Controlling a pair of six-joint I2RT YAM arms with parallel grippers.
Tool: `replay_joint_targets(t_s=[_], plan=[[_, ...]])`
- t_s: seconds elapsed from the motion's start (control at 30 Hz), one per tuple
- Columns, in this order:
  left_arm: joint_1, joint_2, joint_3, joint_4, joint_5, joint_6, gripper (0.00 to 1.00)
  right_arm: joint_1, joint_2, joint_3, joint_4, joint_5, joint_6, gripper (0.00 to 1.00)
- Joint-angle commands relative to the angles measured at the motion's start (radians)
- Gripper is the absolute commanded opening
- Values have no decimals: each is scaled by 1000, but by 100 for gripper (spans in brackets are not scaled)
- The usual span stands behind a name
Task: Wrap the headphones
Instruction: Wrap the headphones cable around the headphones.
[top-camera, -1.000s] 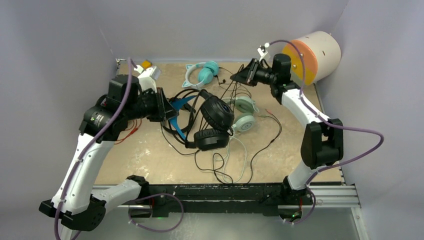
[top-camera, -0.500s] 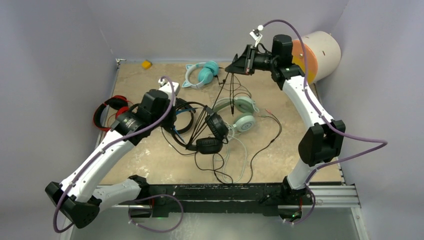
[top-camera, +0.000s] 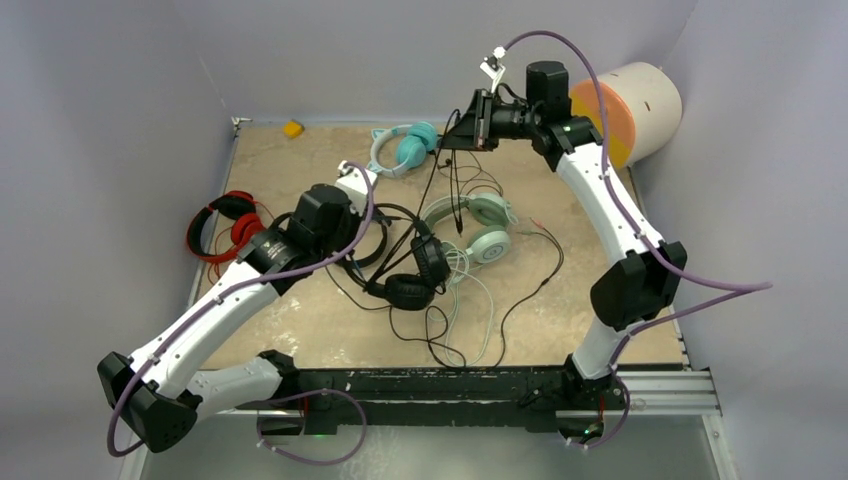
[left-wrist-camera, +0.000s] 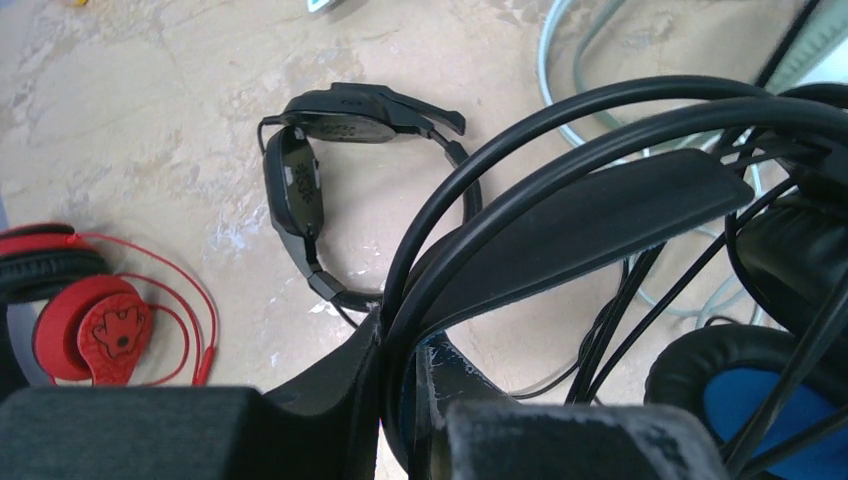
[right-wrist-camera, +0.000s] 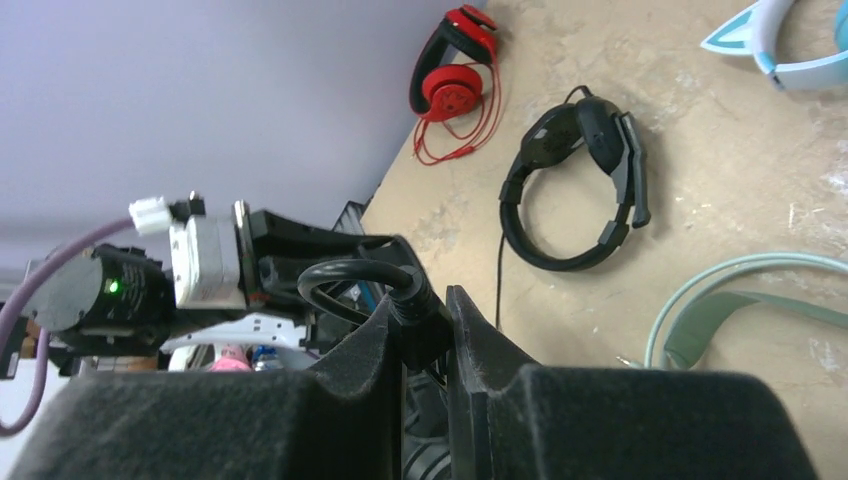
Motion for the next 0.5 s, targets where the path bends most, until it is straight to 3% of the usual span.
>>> replay_joint_targets(t_s=[0.0,0.27,0.47], plan=[[-31,-22,-16,90,38,56,0,-3,42,76,-52,44,-12,0],[-34,82,42,26,-114,11,0,14,10,63,-93,12,-24,0],[-34,185,166,-84,-315,-221,0,39,-82,9,-142,10,-52,0]])
